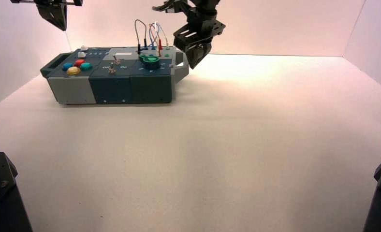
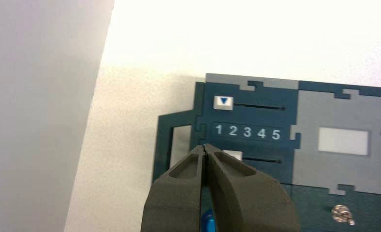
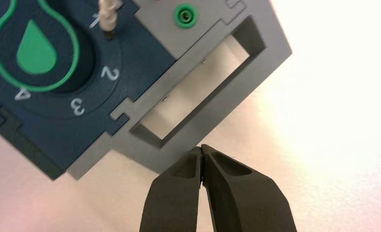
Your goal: Move the box to the left.
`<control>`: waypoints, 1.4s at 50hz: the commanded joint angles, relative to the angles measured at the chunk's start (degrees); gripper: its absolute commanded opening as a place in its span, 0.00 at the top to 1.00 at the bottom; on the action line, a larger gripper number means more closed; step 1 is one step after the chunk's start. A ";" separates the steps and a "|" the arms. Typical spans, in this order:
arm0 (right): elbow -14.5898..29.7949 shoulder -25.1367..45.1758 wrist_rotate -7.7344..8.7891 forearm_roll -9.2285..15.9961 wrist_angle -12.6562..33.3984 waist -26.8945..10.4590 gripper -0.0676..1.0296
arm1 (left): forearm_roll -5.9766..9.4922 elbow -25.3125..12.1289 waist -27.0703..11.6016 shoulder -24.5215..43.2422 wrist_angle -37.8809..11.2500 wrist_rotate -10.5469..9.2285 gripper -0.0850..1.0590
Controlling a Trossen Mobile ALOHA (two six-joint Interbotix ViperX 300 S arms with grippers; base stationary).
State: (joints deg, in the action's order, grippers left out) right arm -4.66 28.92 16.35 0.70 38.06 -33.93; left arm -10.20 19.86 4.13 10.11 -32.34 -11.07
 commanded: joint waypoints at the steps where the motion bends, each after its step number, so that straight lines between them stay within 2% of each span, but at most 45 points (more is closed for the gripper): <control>1: 0.88 -1.76 0.18 0.97 0.00 -2.81 0.96 | -0.26 -1.49 0.09 -1.76 0.26 0.09 0.95; 9: 0.35 -2.81 -0.70 0.53 0.18 -1.32 0.96 | -0.18 -1.41 0.18 -1.76 0.26 0.09 0.95; 16: -1.49 -4.57 -1.67 -0.09 0.44 1.58 0.95 | -0.09 -1.41 0.09 -2.11 0.26 -0.09 0.95; 24: -6.24 -8.53 -1.93 0.00 -1.67 5.98 0.95 | 0.00 -1.67 -0.18 -2.37 0.26 -0.70 0.95; 31: -11.78 -13.45 -2.64 0.79 -6.24 9.93 0.95 | 0.00 -1.85 -1.23 -2.20 0.26 -0.70 0.95; 38: -17.14 -18.63 -2.99 1.05 -9.58 12.04 0.95 | -0.09 -1.93 -3.25 -2.46 0.26 -0.70 0.95; 40: -18.54 -20.39 -3.34 1.14 -10.72 12.22 0.95 | 0.00 -1.76 -3.78 -2.64 0.26 -0.70 0.95; 47: -22.41 -26.02 -6.24 1.32 -13.01 13.10 0.95 | -0.09 -0.88 -5.80 -4.22 0.70 -0.70 0.95; 56: -27.33 -31.55 -8.26 1.41 -18.19 14.68 0.94 | -0.09 2.46 -8.70 -9.14 3.87 -0.62 0.95; 63: -30.23 -34.19 -8.26 1.23 -21.36 17.05 0.94 | 0.00 7.38 -11.25 -15.03 5.54 -0.70 0.95; 70: -32.52 -35.60 -8.26 1.23 -24.52 19.34 0.94 | 0.00 12.57 -12.04 -18.98 7.56 -0.70 0.95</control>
State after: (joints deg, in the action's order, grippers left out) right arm -36.91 -4.22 8.35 1.85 16.08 -15.91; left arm -10.11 30.50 -7.82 -5.27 -26.37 -11.69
